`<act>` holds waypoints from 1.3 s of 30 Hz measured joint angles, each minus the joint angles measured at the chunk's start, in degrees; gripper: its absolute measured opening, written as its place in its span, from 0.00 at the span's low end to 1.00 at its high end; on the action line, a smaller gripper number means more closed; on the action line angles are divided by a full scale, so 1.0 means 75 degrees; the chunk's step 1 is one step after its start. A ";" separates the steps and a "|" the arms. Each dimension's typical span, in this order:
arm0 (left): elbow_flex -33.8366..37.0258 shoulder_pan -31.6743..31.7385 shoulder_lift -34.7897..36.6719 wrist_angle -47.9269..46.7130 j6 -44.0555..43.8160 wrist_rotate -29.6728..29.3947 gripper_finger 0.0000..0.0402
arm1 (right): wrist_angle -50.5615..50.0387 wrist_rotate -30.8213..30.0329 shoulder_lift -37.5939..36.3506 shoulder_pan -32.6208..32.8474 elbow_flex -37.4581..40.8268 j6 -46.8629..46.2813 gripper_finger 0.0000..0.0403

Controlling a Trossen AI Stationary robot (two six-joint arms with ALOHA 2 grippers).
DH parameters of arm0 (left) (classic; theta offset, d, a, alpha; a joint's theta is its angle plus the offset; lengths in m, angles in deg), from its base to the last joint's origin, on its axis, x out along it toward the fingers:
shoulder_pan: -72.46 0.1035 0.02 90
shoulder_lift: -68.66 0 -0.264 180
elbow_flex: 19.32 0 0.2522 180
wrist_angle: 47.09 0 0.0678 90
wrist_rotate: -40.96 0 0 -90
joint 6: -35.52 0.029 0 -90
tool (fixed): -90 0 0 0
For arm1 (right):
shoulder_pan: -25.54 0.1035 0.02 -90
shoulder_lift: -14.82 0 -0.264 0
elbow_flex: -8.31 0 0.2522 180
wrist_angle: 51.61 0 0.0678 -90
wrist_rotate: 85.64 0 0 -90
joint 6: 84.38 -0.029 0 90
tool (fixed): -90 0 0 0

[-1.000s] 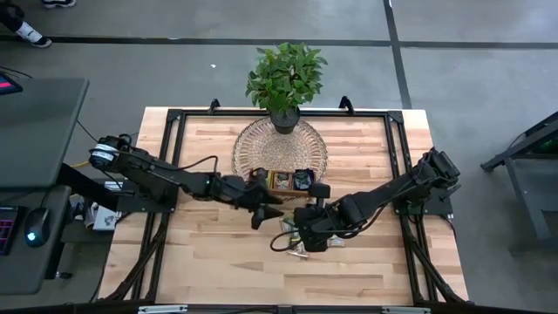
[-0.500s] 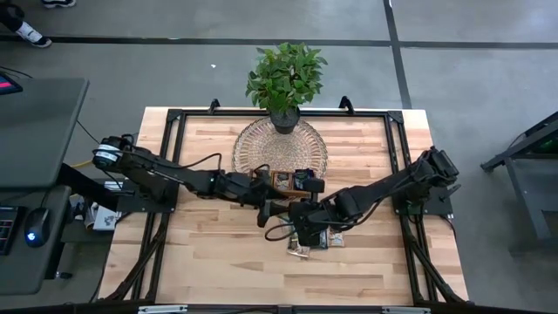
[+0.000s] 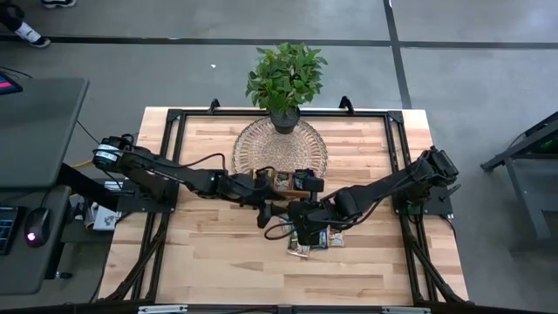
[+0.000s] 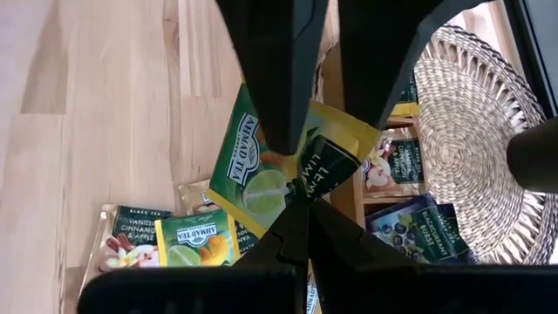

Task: Pick & Place Tea
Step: Put the green tea bag into the left section of the wooden organizer

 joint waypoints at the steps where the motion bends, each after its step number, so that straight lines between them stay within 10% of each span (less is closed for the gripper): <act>1: 0.0000 0.0000 0.0000 -0.0017 -0.0006 0.0045 0.58 | 0.0026 0.0003 0.0000 0.0000 0.0000 0.0017 0.00; 9: 0.0000 0.0000 0.0002 -0.0033 -0.0009 0.0127 0.49 | 0.0027 -0.0009 0.0000 0.0000 0.0000 0.0021 0.00; 20: 0.0000 0.0000 0.0003 -0.0036 -0.0018 0.0287 0.02 | 0.0045 -0.0014 0.0000 0.0000 0.0000 0.0021 0.00; 39: 0.0000 -0.0003 0.0009 -0.0068 -0.0014 0.0316 0.00 | 0.0077 0.0063 0.0000 0.0000 0.0003 -0.0206 0.15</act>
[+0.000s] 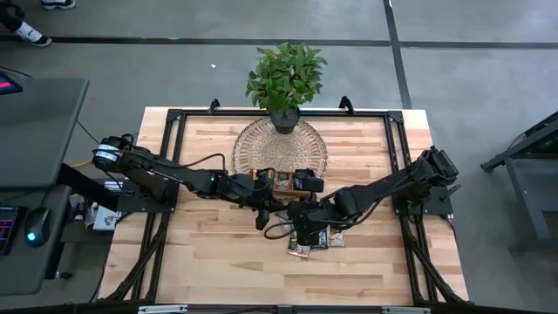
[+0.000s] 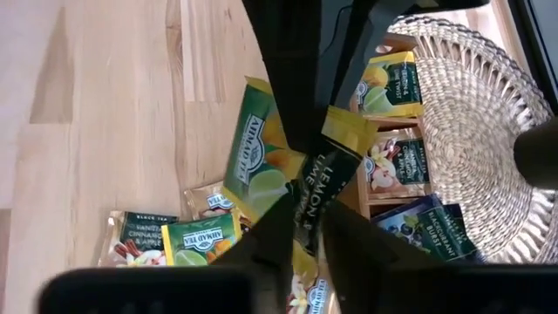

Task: Pick & Place Tea
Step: Put the green tea bag into the left section of the wooden organizer

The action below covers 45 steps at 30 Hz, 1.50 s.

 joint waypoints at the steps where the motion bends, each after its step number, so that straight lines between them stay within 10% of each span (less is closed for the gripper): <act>1: 0.0000 0.0001 0.0000 0.0000 0.0000 0.0000 0.00 | 0.0002 0.0000 0.0000 0.0000 0.0000 -0.0077 0.19; 15: 0.0167 -0.0110 0.0373 -0.0185 0.0574 -0.1701 0.00 | -0.1230 -0.0140 -0.0729 -0.0126 0.0000 -0.1540 0.62; 32: 0.4326 0.0425 0.1816 0.4807 -0.0064 -0.2854 0.00 | -0.1481 -0.0072 -0.0769 -0.0044 0.0000 -0.1648 0.62; 45: 0.4538 0.1944 0.1536 0.5067 -0.0432 -0.1404 0.00 | -0.1460 -0.0078 -0.0769 -0.0044 0.0000 -0.1585 0.62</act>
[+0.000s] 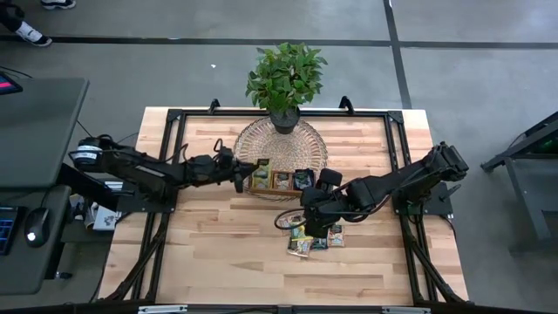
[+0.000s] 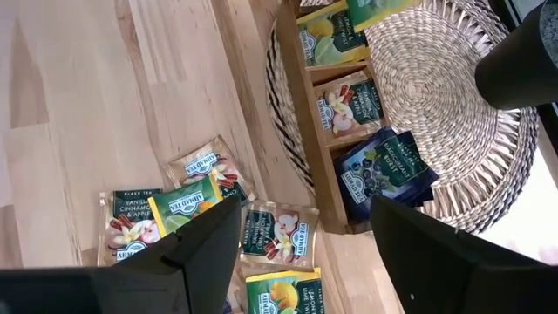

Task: Pick & Place Tea
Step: Put the green tea bag into the left section of the wooden organizer

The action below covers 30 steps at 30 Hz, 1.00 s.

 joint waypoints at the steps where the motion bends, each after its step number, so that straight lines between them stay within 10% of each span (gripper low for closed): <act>1: 0.0000 0.0084 -0.0017 -0.0117 -0.0028 0.0069 0.00 | 0.0000 0.0000 0.0000 0.0000 0.0000 0.0002 0.62; 30: 0.0000 0.0305 -0.0023 -0.1112 -0.0388 0.0576 0.00 | 0.0012 -0.0149 0.0000 -0.0006 0.0000 0.0143 0.62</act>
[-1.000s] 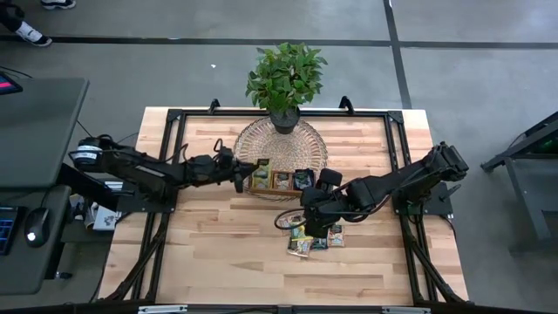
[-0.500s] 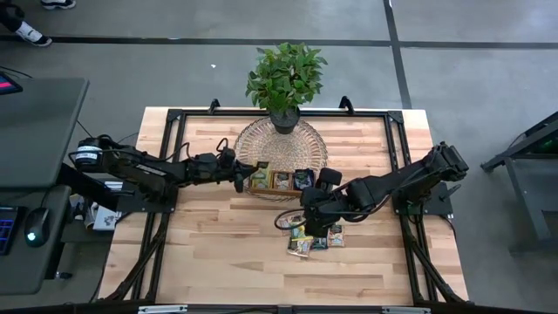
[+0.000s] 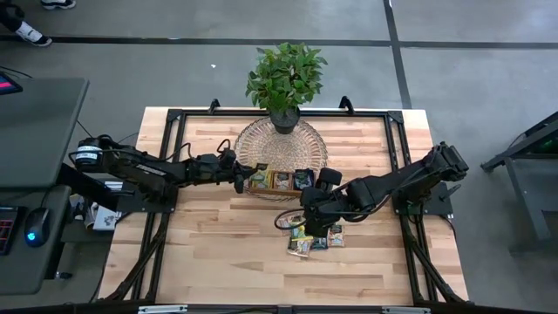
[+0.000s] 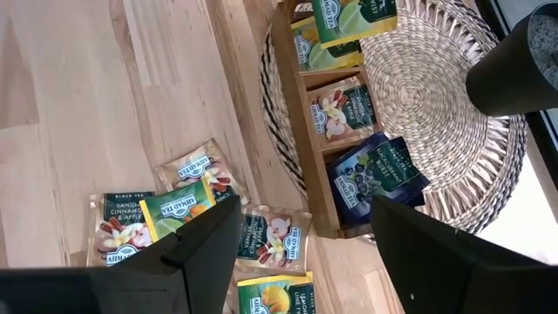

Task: Pick & Place Tea
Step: Put the green tea bag into the left section of the wooden organizer

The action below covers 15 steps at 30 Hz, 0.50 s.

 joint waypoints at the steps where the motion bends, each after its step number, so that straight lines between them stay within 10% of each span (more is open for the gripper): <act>1: 0.0000 0.0000 0.0000 0.0000 0.0003 0.0003 0.00 | 0.0000 0.0000 0.0000 0.0000 0.0000 0.0000 0.62; 15: 0.0000 0.0000 0.0000 -0.0080 0.0015 0.0136 0.26 | 0.0000 0.0000 0.0000 0.0000 0.0000 0.0000 0.62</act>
